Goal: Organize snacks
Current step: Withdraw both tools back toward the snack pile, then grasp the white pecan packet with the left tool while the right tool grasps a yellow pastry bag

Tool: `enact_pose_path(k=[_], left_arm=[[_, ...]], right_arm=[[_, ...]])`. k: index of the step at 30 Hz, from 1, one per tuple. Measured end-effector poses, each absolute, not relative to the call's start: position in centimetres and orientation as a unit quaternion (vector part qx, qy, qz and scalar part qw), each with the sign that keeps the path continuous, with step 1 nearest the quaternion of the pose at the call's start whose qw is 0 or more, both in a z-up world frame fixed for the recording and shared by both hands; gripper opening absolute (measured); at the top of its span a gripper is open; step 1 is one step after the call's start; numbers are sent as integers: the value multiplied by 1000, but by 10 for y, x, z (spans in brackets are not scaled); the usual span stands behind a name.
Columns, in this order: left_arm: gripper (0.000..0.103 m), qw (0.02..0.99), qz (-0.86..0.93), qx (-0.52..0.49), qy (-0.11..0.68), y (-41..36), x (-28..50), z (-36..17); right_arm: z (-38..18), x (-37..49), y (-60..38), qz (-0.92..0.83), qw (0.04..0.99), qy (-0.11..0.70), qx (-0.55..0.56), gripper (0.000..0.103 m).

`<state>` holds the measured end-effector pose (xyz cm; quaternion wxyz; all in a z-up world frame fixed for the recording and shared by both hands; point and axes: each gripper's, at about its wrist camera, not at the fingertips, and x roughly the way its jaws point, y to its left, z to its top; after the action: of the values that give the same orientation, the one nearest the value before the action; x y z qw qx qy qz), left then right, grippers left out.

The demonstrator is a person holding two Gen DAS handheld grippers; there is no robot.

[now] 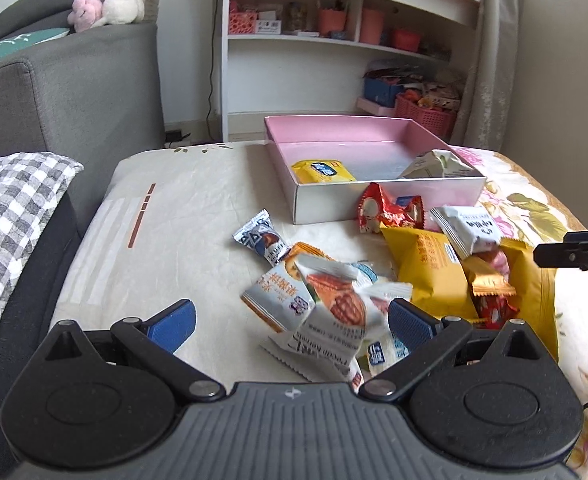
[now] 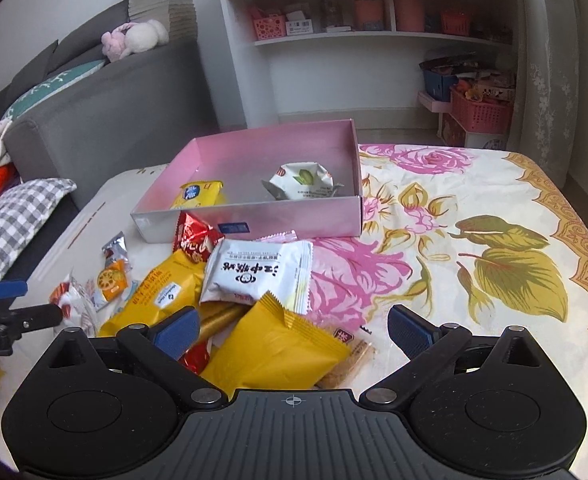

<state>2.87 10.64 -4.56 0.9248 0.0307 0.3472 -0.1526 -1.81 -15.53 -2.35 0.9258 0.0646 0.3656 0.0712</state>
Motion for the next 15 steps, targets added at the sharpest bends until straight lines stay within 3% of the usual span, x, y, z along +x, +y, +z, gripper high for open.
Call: enact_pose_path(k=[15], left_arm=[[101,918,-210,64,329,98,19,-80]], right_arm=[[-61,-53,-130,84,932,348,53,102]])
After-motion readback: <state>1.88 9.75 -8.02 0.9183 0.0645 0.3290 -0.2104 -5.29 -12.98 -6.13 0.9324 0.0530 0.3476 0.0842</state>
